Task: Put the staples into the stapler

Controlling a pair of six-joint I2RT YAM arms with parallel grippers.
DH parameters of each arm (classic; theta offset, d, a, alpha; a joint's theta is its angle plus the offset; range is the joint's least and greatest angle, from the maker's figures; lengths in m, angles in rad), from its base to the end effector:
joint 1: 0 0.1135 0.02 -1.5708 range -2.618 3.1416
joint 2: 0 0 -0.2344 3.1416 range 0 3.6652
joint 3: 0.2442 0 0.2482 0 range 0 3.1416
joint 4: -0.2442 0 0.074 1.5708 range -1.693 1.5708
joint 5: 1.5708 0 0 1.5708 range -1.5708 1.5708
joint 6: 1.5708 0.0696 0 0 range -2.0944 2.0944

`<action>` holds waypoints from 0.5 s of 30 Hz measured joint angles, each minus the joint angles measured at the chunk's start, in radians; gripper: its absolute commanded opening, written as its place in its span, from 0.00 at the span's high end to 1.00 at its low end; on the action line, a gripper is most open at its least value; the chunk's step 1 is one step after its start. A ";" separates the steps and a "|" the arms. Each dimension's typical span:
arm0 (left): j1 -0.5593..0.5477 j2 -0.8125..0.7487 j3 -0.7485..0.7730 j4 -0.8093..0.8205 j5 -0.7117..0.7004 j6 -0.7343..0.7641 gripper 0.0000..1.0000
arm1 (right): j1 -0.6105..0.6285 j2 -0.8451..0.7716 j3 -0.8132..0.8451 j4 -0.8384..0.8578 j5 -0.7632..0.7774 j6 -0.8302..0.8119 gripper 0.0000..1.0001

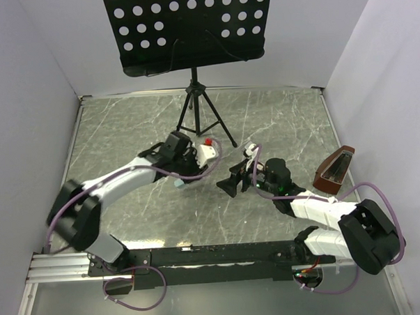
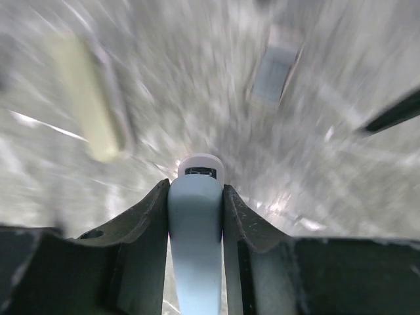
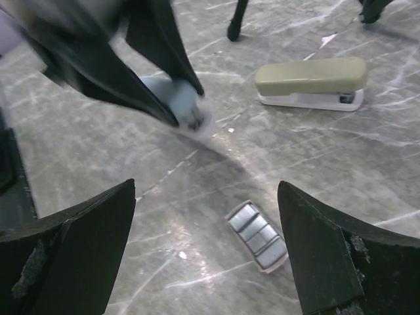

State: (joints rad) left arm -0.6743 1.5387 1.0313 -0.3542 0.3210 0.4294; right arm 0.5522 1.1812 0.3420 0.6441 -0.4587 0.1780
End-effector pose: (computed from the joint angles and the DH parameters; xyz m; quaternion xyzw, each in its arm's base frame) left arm 0.2545 -0.2315 0.1769 0.5326 0.7592 -0.1906 0.3219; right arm 0.2140 0.1680 0.1648 -0.2818 0.7124 0.3848 0.5148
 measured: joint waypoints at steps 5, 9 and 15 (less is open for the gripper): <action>0.000 -0.230 -0.055 0.113 0.032 -0.103 0.99 | 0.023 -0.048 0.002 -0.021 -0.008 0.065 0.06; -0.014 -0.434 -0.179 0.288 0.066 -0.238 0.99 | 0.095 -0.161 0.063 -0.140 0.055 0.106 0.06; -0.059 -0.607 -0.327 0.426 0.083 -0.388 0.99 | 0.190 -0.291 0.160 -0.248 0.190 0.183 0.07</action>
State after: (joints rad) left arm -0.7334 0.9321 0.7048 0.0723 0.4038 0.0418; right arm 0.7425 0.8898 0.5018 0.3962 -0.2684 0.3614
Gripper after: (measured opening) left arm 0.360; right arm 0.937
